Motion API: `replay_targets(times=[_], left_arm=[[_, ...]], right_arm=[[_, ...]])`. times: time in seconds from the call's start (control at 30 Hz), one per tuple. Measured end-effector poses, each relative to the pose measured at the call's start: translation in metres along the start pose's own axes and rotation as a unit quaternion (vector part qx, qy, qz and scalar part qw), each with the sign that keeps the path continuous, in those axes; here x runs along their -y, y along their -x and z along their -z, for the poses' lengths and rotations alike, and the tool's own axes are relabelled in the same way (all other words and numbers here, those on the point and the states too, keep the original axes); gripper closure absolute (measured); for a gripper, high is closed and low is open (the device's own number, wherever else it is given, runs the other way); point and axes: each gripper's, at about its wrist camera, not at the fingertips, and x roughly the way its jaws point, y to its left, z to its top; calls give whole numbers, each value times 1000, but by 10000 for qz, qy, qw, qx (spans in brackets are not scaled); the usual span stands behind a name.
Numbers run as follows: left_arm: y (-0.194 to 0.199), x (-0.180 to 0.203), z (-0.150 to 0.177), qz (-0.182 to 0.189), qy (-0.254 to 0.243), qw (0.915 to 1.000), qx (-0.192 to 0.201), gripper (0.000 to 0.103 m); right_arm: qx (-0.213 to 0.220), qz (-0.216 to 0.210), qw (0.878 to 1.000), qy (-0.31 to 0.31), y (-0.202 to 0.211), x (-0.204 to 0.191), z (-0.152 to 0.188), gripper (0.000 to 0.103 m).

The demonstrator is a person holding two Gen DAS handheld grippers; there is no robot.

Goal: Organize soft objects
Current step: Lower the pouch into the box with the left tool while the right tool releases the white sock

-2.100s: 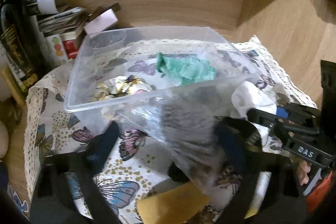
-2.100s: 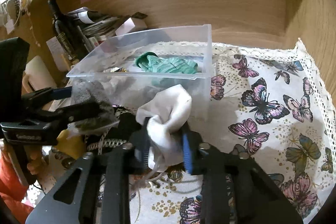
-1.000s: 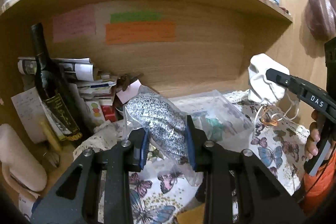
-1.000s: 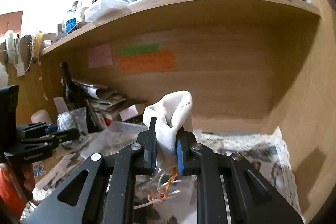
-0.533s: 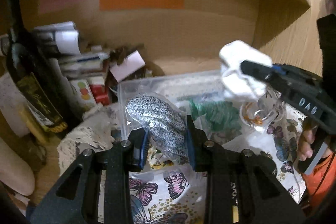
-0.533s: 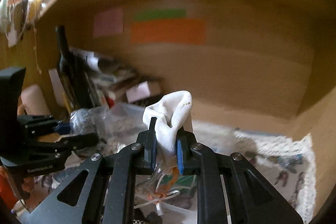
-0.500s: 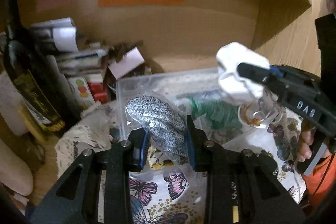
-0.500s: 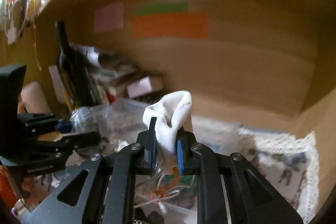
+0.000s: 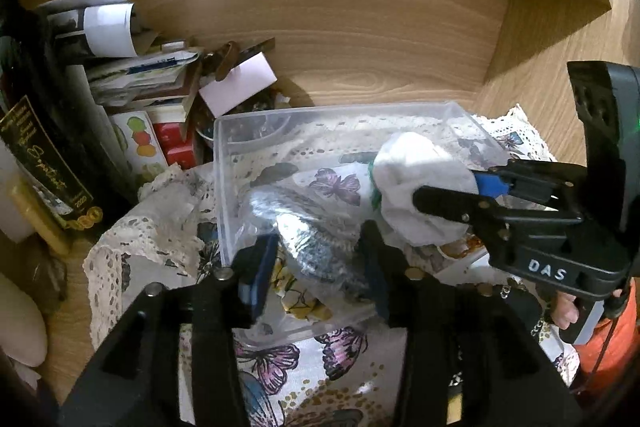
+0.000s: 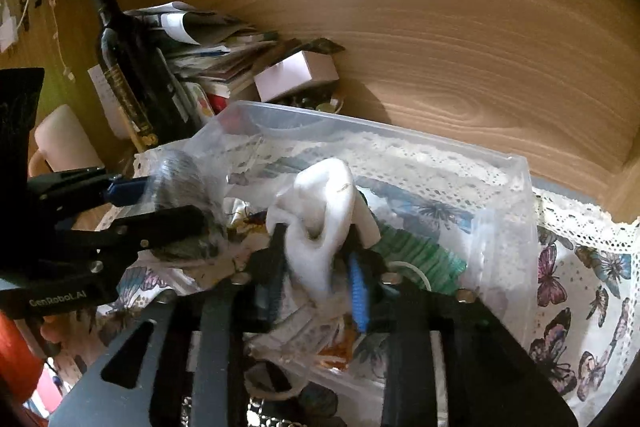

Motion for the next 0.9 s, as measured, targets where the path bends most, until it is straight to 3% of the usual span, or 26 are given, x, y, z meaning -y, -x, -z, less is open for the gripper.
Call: replay_targets(times=[0.07, 0.1, 0.23, 0.33, 0.4, 0.63, 0.9], left_arm=[[6, 2, 1, -6, 9, 10000, 47, 40], [10, 3, 1, -39, -9, 9999, 113, 37], [30, 9, 2, -259, -112, 9989, 367, 18], [44, 10, 2, -348, -67, 9980, 528, 3], [54, 11, 4, -387, -34, 9973, 628, 2], [76, 14, 15, -306, -77, 9970, 702, 0], [73, 28, 46, -301, -198, 9983, 466, 0]], right_arm=[[127, 76, 9999, -5, 7, 0, -1, 52], [195, 127, 9997, 9, 10, -1, -1, 48], [517, 309, 9981, 112, 33, -4, -6, 44], [782, 350, 9962, 127, 53, -6, -6, 31], [945, 383, 9947, 145, 66, -7, -5, 25], [1306, 402, 9904, 220, 106, -16, 18, 19], [948, 304, 9950, 7, 101, -17, 54, 18]])
